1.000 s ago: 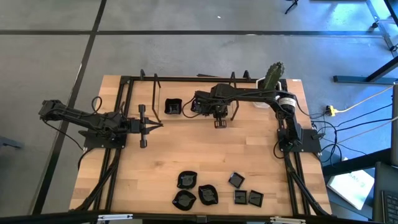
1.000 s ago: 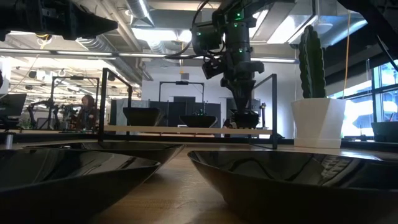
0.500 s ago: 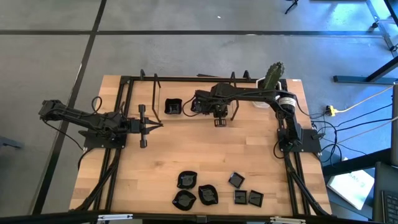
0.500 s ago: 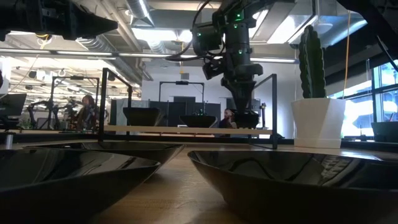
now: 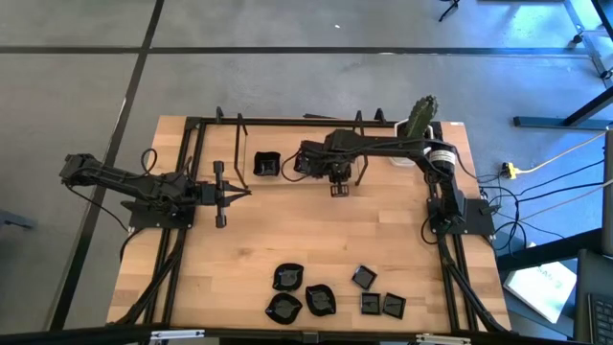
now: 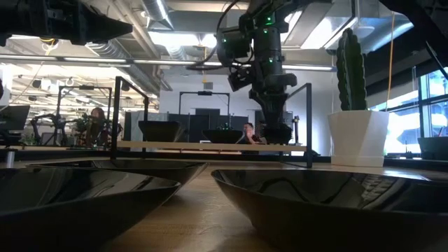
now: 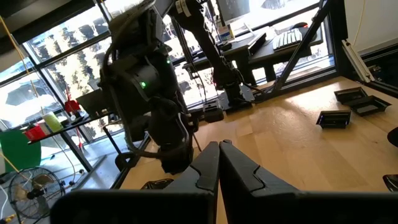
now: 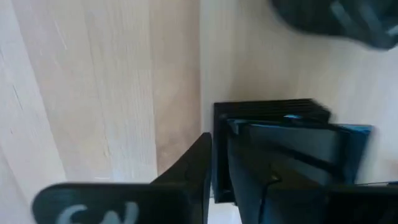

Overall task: Pick & Place Mini shaped plates
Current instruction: Stack the square plate on the top of the square plate on the shelf, then stack the top leaf-shaped plate on the top of the leaf-shaped plate on the shelf

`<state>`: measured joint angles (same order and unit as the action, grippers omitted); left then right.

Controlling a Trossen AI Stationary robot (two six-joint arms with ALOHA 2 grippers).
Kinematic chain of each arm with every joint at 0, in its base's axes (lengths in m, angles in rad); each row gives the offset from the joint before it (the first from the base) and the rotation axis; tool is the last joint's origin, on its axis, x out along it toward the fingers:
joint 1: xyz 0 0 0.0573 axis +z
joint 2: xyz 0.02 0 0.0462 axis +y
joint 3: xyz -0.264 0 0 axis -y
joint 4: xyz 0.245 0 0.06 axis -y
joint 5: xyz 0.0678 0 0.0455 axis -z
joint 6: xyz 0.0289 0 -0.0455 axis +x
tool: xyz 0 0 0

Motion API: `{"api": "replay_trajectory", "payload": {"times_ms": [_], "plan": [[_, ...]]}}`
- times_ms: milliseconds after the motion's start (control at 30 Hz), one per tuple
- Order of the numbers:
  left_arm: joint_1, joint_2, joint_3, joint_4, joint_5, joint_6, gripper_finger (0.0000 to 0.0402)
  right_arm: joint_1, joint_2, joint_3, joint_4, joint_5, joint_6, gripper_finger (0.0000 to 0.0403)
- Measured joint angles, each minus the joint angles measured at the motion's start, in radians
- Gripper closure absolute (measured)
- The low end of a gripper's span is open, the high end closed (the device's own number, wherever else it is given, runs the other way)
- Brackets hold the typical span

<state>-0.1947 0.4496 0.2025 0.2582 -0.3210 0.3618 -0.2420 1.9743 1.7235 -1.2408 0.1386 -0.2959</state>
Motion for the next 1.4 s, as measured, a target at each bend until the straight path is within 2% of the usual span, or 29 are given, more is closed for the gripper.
{"api": "replay_trajectory", "payload": {"times_ms": [267, 833, 1000, 1267, 1400], "plan": [[0.000, 0.000, 0.000, 0.000, 0.000, 0.000, 0.0394, -0.005, 0.002, -0.032, 0.011, 0.000, -0.016, 0.0349], [0.000, 0.000, 0.000, 0.008, 0.000, 0.000, 0.0395, -0.005, 0.001, 0.031, -0.036, 0.001, -0.005, 0.0349], [0.000, 0.000, 0.000, 0.008, 0.000, 0.000, 0.0397, -0.005, -0.003, 0.033, -0.037, 0.035, 0.000, 0.0349], [0.000, 0.000, 0.000, 0.007, 0.000, 0.000, 0.0394, 0.025, -0.015, 0.211, -0.065, 0.027, 0.004, 0.0351], [0.000, 0.000, 0.000, 0.003, 0.000, 0.000, 0.0397, 0.069, -0.036, 0.265, -0.053, 0.041, 0.000, 0.0383]]}}
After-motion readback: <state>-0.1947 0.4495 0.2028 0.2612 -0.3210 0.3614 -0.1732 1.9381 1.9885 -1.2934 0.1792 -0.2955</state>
